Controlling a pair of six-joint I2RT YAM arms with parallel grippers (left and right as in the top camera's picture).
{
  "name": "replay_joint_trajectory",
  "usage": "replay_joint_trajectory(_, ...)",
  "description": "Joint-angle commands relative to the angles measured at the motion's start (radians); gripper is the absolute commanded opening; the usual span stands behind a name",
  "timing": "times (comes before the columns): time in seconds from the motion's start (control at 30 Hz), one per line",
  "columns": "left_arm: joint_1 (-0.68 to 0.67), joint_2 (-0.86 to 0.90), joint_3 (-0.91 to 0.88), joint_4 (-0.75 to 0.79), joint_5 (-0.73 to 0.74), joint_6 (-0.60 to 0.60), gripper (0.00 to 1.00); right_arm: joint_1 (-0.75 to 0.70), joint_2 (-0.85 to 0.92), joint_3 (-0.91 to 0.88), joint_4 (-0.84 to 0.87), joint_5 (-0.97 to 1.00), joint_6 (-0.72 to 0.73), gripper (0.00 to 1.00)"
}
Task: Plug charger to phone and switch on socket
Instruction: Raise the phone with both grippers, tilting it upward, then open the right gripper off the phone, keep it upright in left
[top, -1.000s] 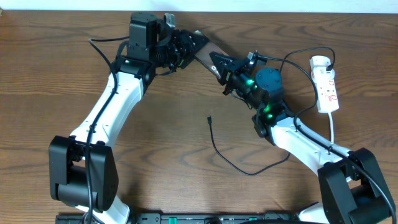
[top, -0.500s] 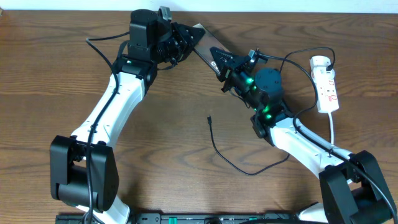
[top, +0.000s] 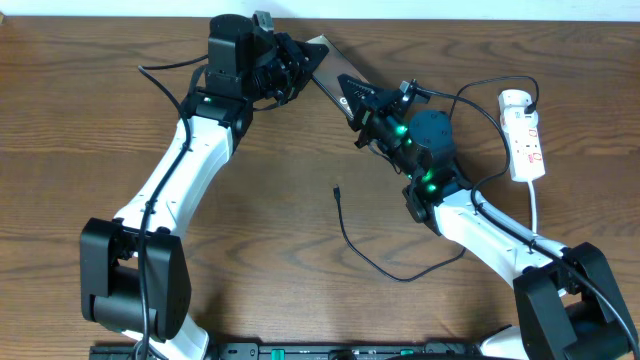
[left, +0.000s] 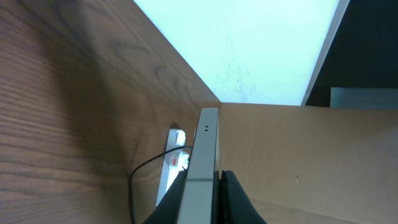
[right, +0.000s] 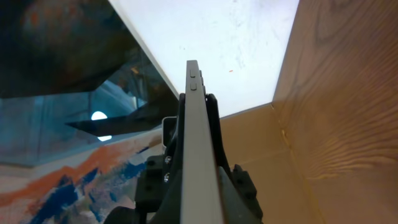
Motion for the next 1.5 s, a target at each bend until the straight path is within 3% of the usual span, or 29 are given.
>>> replay_joint_trajectory(0.0, -0.010, -0.021, 0.016, 0.014, 0.074, 0.108, 0.07, 0.034, -0.011, 0.005, -0.014, -0.110, -0.128, 0.12)
replay_joint_trajectory(0.1, 0.011, -0.021, 0.016, 0.014, 0.093, 0.108, 0.07, 0.030, -0.011, 0.005, -0.014, -0.108, -0.161, 0.22)
replay_joint_trajectory(0.37, 0.077, -0.021, 0.016, 0.006, 0.149, 0.119, 0.07, -0.016, -0.011, 0.005, 0.021, -0.111, -0.241, 0.31)
replay_joint_trajectory(0.57, 0.114, -0.021, 0.016, -0.019, 0.158, 0.119, 0.07, -0.066, -0.011, 0.005, 0.084, -0.142, -0.391, 0.55)
replay_joint_trajectory(0.87, 0.171, -0.021, 0.016, -0.024, 0.211, 0.130, 0.08, -0.197, -0.011, 0.005, 0.008, -0.254, -0.588, 0.61)
replay_joint_trajectory(1.03, 0.204, -0.021, 0.016, -0.031, 0.258, 0.130, 0.07, -0.250, -0.011, 0.019, -0.217, -0.290, -0.763, 0.59)
replay_joint_trajectory(1.2, 0.237, -0.021, 0.016, -0.032, 0.319, 0.104, 0.07, -0.244, -0.011, 0.108, -0.569, -0.284, -1.009, 0.55)
replay_joint_trajectory(1.37, 0.267, -0.021, 0.016, -0.032, 0.377, 0.040, 0.07, -0.180, -0.011, 0.242, -0.955, -0.161, -1.255, 0.49)
replay_joint_trajectory(1.47, 0.282, -0.016, 0.016, -0.032, 0.406, 0.036, 0.07, -0.123, -0.011, 0.266, -1.077, -0.074, -1.335, 0.48)
